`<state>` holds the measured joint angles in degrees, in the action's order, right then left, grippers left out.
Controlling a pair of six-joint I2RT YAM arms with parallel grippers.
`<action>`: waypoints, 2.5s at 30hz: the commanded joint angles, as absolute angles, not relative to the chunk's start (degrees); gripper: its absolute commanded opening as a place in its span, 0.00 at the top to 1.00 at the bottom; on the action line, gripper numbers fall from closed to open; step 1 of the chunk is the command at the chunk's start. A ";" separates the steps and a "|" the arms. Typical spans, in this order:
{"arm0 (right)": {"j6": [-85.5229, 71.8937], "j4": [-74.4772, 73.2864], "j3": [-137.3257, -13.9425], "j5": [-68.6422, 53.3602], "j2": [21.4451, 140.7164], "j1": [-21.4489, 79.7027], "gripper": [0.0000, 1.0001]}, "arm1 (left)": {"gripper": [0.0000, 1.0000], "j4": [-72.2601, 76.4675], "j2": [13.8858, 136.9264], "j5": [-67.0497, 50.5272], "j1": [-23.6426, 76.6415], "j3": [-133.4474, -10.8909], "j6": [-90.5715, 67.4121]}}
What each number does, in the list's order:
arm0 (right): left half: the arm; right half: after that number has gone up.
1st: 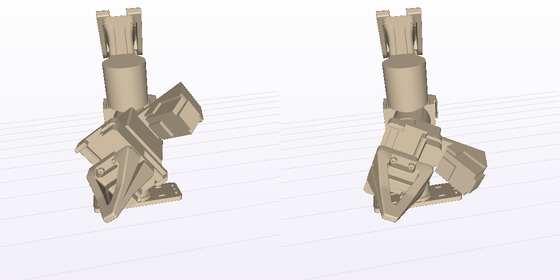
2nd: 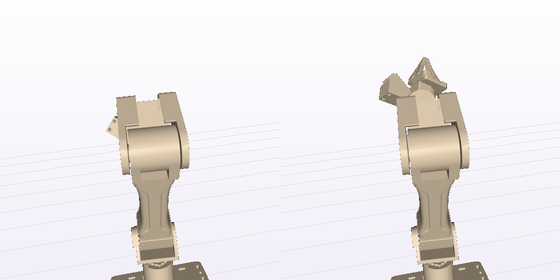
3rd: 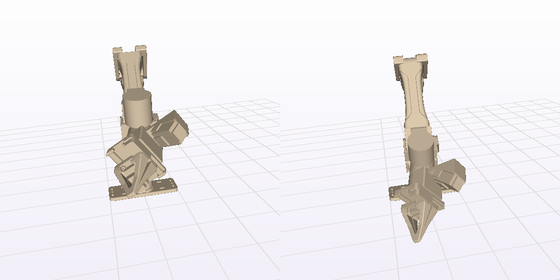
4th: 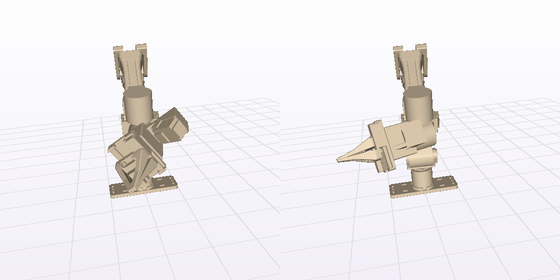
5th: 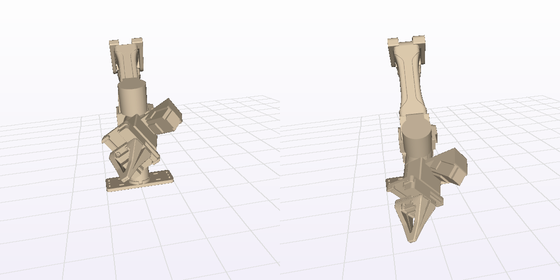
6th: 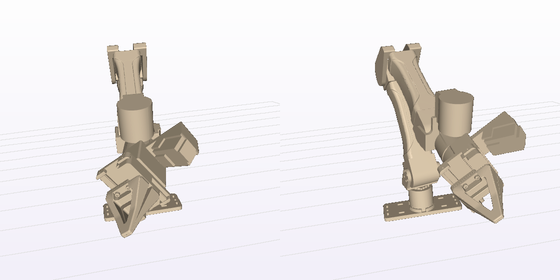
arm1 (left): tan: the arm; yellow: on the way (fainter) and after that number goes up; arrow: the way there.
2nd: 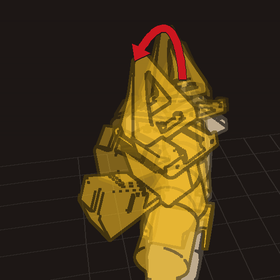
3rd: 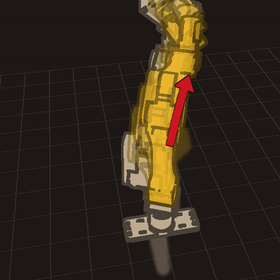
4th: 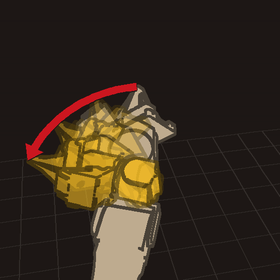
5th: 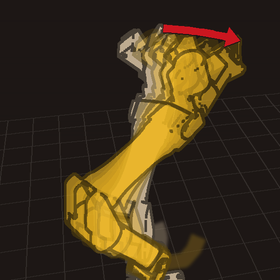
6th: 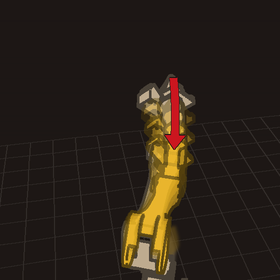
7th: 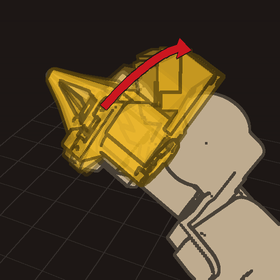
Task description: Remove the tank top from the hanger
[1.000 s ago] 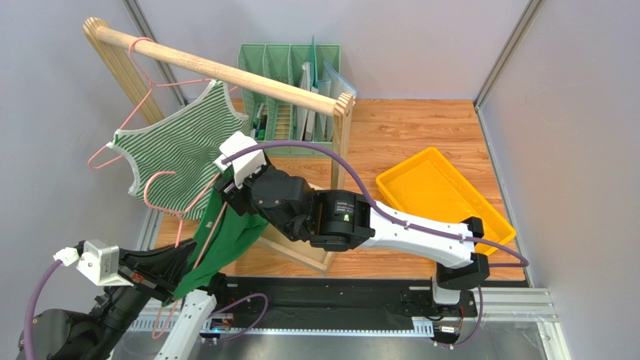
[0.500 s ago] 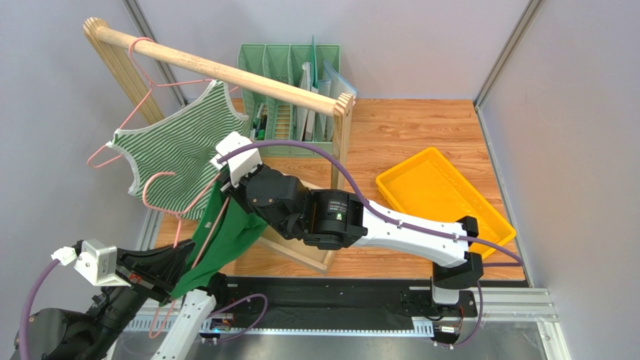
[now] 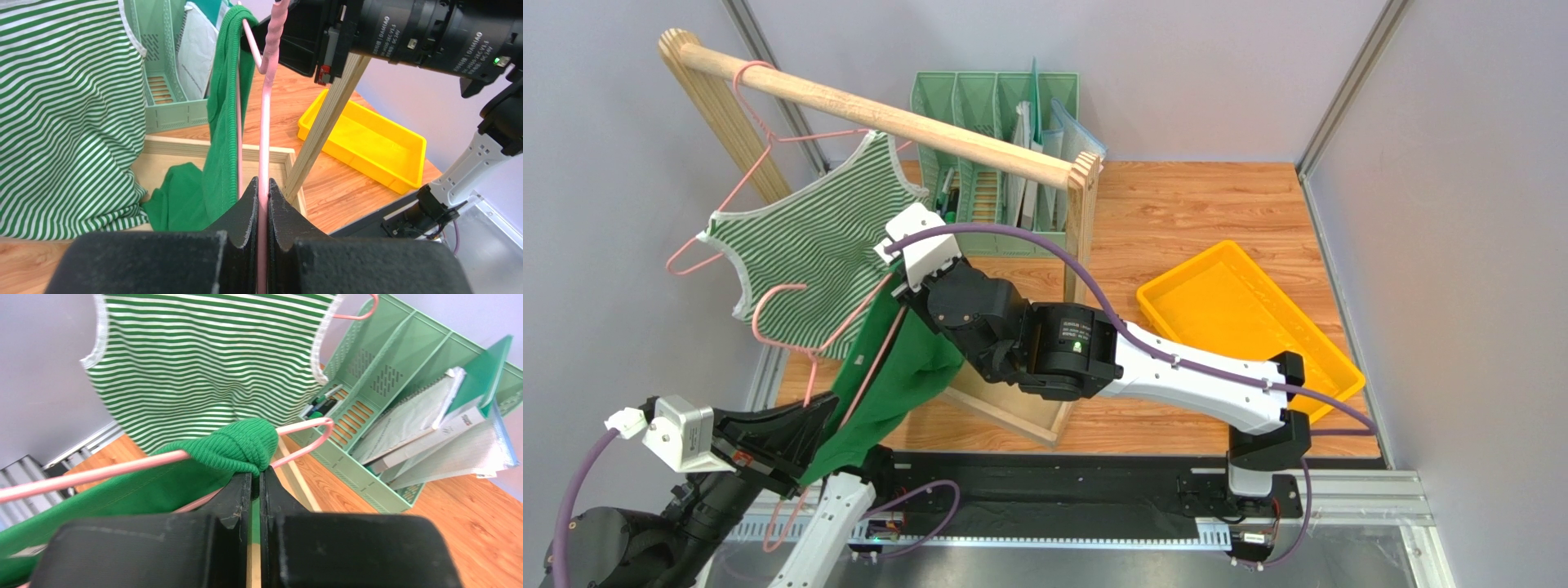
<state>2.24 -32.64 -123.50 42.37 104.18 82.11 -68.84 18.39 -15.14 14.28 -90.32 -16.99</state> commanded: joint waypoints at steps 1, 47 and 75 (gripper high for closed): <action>4.04 -30.85 -126.65 47.19 103.97 80.16 1.00 | 1.00 -65.83 16.88 -16.26 14.77 -89.91 -14.86; -7.39 -42.80 -121.12 39.38 102.48 75.41 0.98 | 1.00 -68.47 21.26 -9.59 18.11 -92.46 -11.78; -3.43 -42.36 -106.17 32.26 77.88 87.01 1.00 | 1.00 -44.74 16.70 2.99 18.19 -78.40 -21.88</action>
